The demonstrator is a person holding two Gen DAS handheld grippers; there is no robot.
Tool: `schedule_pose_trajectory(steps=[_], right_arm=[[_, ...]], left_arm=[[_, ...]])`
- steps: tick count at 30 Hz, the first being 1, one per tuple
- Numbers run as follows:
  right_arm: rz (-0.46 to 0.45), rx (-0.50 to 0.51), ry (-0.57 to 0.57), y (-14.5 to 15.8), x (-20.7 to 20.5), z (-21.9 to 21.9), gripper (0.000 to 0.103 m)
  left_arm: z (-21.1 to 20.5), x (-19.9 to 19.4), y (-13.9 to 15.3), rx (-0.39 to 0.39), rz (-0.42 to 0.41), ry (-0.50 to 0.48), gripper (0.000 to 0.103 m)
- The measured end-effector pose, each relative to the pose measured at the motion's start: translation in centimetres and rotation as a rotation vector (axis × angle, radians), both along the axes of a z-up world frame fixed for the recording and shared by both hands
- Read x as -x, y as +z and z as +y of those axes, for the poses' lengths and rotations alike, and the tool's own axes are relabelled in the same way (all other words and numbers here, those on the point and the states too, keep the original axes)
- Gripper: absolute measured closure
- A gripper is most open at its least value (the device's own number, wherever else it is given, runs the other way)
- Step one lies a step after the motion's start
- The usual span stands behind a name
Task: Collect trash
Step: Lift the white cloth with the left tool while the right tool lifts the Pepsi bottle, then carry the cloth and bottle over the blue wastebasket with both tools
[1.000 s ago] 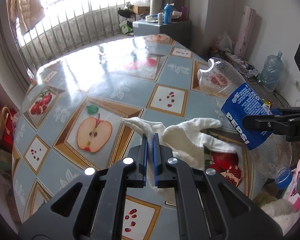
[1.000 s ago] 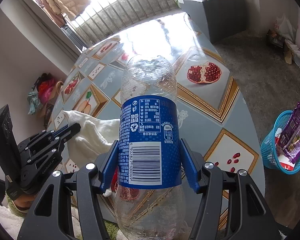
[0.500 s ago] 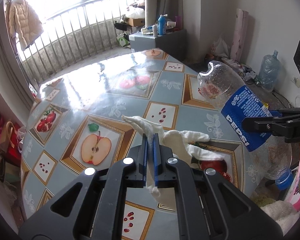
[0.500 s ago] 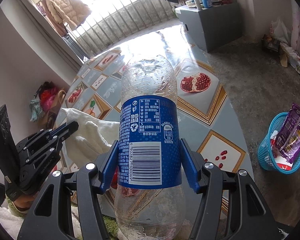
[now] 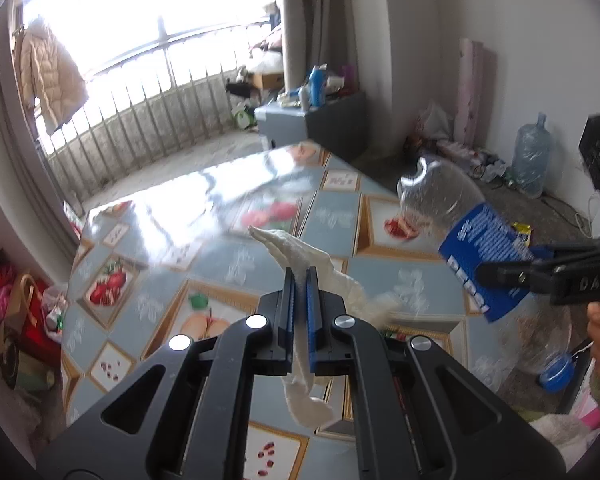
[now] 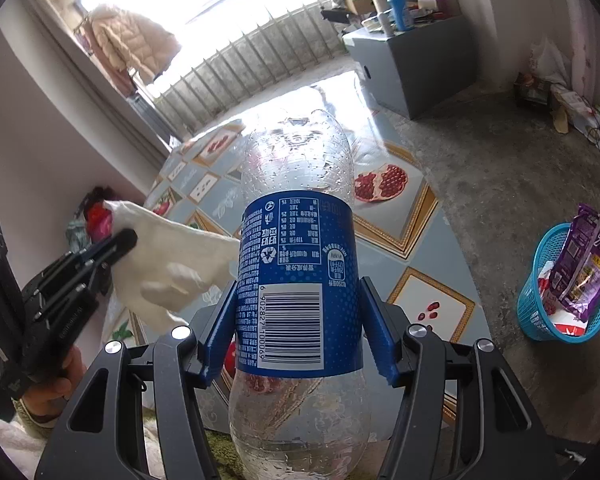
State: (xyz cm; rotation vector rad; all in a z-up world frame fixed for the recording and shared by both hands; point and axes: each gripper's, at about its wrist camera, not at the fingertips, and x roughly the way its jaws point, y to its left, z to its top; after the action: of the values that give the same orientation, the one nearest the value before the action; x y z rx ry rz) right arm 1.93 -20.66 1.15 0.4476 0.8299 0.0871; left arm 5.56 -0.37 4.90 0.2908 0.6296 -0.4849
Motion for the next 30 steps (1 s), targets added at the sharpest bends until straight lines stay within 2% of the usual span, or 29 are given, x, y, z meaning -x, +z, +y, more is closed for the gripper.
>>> schedule_pose_trajectory(steps=[7,19,24,30], right_arm=[[-0.063,-0.065,-0.084,0.6,2.0,-2.3,0.046],[-0.164,-0.113,-0.367,2.1,8.3,-11.4,0.046],[-0.189,-0.134,-0.487,1.8,11.4,-15.1,0.046],[-0.177,-0.175,-0.593,0.1,13.4,-19.4,0.046]], left_arm=[[-2.9,-0.6,2.6,0.040,-0.020,-0.113,0.100],[-14.0,-1.2,6.1,0.092,-0.026,-0.412,0.100],[-19.3,-0.5,6.9,0.089,-0.032,-0.522,0.100],[-25.2,-0.2,6.1,0.091,-0.008,-0.595,0.100]])
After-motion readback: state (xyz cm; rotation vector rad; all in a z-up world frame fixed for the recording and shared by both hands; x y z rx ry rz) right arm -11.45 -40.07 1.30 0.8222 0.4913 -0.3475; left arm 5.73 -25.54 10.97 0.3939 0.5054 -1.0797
